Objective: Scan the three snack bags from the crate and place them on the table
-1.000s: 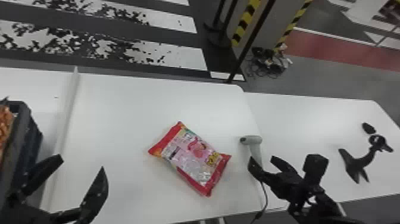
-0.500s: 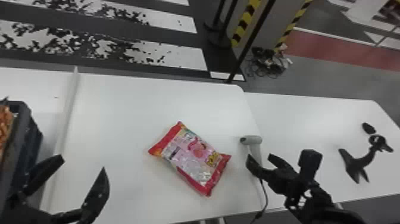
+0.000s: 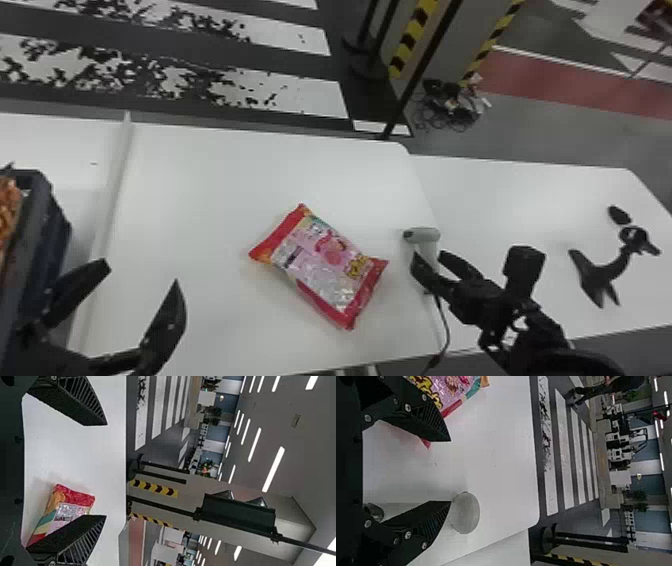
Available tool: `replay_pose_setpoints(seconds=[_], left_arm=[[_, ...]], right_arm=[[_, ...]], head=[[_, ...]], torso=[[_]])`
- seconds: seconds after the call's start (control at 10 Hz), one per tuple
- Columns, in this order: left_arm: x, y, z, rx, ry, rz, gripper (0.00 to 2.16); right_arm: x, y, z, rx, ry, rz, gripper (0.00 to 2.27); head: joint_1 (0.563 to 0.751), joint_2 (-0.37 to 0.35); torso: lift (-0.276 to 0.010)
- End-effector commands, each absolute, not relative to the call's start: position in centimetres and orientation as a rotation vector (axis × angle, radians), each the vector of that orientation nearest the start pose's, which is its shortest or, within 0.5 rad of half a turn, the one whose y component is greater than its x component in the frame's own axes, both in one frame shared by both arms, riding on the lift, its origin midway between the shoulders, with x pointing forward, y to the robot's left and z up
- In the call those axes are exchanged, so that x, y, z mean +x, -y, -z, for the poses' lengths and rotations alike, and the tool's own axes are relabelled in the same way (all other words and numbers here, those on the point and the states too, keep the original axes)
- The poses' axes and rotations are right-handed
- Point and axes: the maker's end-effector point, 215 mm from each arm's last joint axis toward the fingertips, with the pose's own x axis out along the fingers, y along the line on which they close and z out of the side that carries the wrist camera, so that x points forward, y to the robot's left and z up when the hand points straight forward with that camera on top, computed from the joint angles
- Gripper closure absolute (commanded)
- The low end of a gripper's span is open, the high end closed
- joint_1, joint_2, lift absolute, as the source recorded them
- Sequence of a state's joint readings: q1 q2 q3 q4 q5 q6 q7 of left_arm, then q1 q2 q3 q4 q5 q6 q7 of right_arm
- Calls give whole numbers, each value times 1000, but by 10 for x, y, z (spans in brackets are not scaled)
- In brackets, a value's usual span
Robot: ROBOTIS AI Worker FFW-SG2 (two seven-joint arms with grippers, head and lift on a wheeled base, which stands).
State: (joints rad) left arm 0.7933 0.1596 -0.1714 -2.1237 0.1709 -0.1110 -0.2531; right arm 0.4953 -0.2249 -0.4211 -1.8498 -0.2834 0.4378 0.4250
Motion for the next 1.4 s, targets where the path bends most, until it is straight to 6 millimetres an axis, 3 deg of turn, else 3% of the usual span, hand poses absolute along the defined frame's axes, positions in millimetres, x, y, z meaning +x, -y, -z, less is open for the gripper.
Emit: replay_pose_setpoints(seconds=[0.0,0.4,0.9,1.3], left_arm=[[319,-98,374,-183,-142,455,33],[312,-96,364,-177,-114,458,33],[308,-96,365,-166,-110,460,33],[306,-93,366,-165,-111,477,33]], right_arm=[[386,405,492,100,-544,-89,2250],[398,397,508,110,-547,-108,2250],[414,361,535,98,-555,-172,2250],[388,335,561,99,-602,-229,2250]], head=[[695,-350],[695,-350],[695,-350],[695,-350]], torso=[[-62],[-62],[-62],[-62]])
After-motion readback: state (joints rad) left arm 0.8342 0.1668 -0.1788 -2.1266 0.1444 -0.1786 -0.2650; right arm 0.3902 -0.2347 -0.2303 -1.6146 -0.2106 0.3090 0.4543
